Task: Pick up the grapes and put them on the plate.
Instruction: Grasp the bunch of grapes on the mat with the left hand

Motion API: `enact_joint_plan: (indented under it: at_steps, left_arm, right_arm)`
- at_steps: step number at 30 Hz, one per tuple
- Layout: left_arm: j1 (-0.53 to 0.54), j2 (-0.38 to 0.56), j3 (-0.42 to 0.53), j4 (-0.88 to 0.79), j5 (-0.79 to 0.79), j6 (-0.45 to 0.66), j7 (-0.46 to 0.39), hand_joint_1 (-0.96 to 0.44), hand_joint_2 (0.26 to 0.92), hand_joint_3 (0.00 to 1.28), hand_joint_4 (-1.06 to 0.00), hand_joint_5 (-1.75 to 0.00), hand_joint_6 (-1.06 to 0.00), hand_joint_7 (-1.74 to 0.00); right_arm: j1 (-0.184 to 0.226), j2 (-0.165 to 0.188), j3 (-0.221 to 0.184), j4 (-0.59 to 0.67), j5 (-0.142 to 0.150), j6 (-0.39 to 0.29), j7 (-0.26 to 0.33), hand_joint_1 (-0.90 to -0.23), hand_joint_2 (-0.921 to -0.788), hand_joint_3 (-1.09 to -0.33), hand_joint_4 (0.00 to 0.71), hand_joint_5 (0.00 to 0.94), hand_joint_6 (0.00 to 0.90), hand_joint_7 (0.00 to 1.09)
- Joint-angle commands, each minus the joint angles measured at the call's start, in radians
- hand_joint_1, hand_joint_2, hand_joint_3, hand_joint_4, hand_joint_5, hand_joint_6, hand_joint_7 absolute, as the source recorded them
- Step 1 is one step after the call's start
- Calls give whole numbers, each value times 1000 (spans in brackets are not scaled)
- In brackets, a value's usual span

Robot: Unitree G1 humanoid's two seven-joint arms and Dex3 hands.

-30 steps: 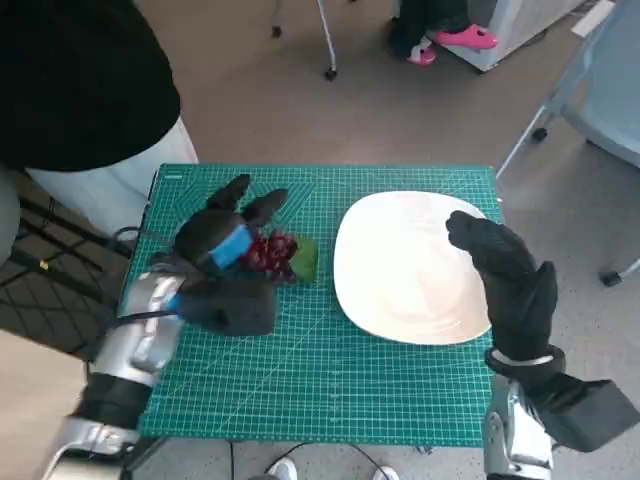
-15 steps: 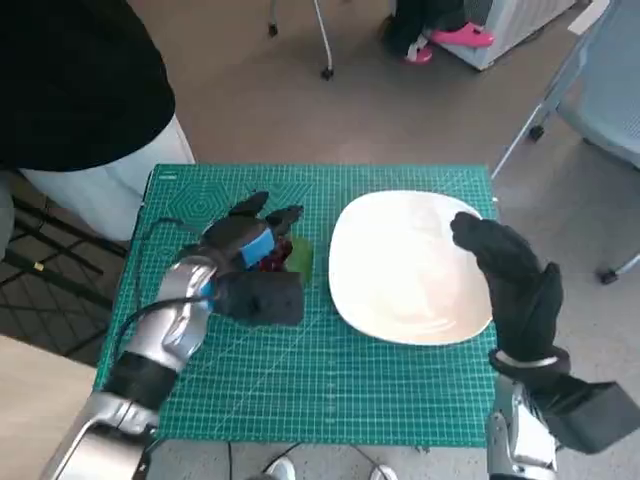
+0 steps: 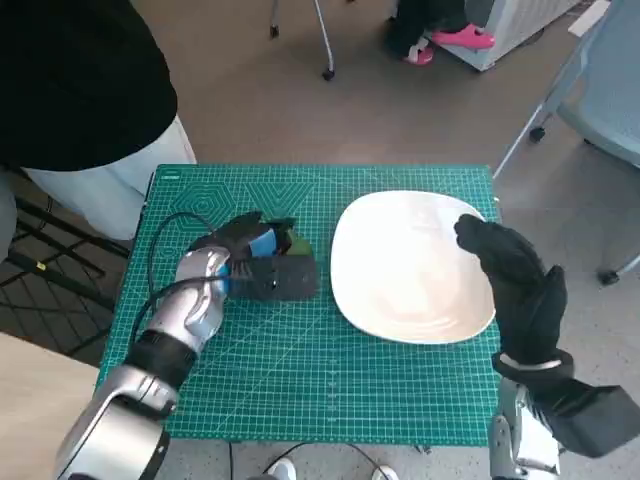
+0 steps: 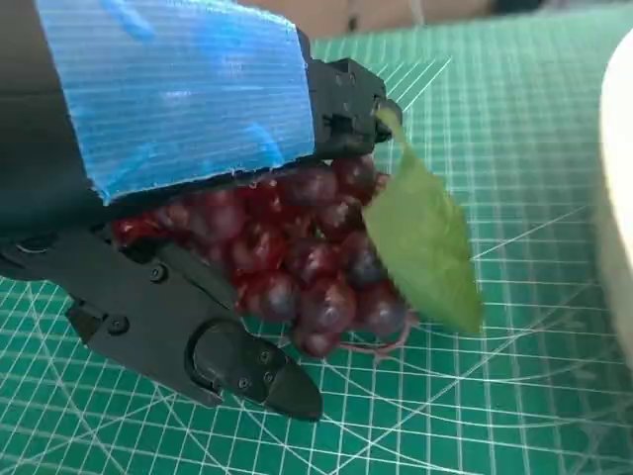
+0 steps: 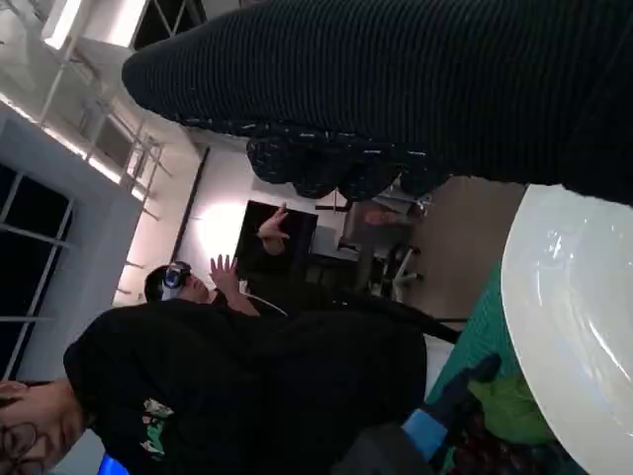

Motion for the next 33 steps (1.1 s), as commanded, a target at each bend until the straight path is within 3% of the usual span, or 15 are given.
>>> enact_joint_plan:
  at_steps: [1,25,33]
  left_arm:
    - [-27,-15,-15,86,-24,12,7,-304,719,1,1,1,-155,0]
    - [-83,-47,-53,284,-82,-53,87,-278,727,4,-3,-1,-191,-11]
    - [-98,-55,-54,322,-93,-75,129,-122,742,8,-116,-18,-279,-24]
  right_arm:
    - [29,-4,-2,-2,2,19,3,-604,-921,-882,542,0,186,519]
    - [27,-5,-3,0,-2,26,3,-605,-921,-883,542,0,185,521]
    - [30,-4,-2,-3,-3,28,1,-604,-921,-883,542,0,184,522]
